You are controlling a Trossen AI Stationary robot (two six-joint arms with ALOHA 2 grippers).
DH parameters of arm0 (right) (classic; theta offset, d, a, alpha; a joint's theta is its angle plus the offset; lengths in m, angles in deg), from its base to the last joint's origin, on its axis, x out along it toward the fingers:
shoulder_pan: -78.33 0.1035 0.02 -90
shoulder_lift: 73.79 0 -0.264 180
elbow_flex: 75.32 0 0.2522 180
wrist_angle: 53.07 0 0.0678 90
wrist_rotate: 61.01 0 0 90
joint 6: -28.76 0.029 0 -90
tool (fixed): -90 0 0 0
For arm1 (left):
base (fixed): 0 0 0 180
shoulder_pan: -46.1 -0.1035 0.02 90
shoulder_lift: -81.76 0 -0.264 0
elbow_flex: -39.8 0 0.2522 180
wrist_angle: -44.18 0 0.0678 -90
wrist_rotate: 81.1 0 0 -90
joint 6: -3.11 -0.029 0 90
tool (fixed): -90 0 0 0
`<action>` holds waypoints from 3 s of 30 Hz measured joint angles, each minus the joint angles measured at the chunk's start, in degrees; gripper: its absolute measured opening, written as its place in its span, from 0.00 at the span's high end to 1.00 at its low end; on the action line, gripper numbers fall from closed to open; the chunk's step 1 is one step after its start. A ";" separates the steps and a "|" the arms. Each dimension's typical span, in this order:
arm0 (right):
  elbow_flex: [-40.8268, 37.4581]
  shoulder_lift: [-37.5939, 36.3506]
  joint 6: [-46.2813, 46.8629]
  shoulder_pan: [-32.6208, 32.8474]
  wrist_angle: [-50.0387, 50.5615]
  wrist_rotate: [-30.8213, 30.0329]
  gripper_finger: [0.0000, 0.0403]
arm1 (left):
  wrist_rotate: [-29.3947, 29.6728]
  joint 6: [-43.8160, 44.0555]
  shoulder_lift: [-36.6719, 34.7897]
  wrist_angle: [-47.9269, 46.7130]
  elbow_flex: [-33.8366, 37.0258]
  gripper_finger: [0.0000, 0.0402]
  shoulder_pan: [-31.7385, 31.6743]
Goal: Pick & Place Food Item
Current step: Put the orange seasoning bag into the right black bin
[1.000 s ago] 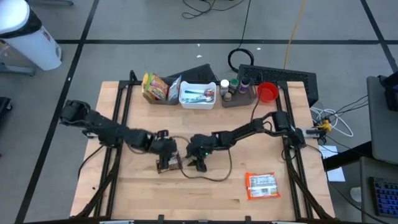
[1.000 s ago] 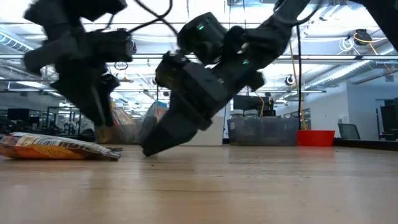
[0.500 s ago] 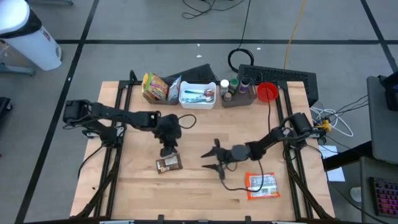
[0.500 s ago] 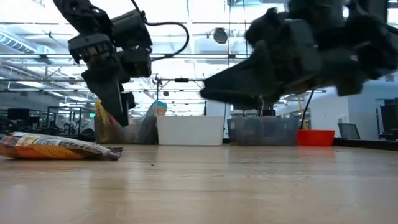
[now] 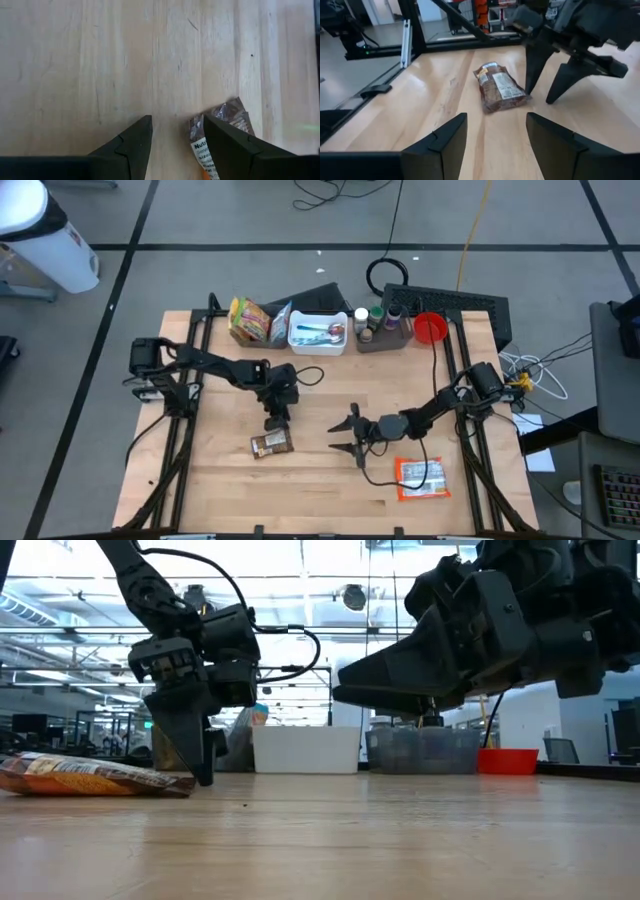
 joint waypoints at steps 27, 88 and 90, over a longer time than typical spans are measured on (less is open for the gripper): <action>0.04 0.00 0.20 -0.07 0.74 -0.02 0.51 | -0.15 1.26 0.18 -5.72 0.18 0.95 4.11; 3.39 -2.20 -10.85 1.58 -7.30 -8.33 0.51 | 18.08 -11.37 -23.41 -1.61 -11.96 1.00 12.09; 4.45 -2.47 -12.37 2.04 -6.88 -8.86 0.51 | 18.27 -11.31 -23.41 -1.59 -11.95 1.00 12.09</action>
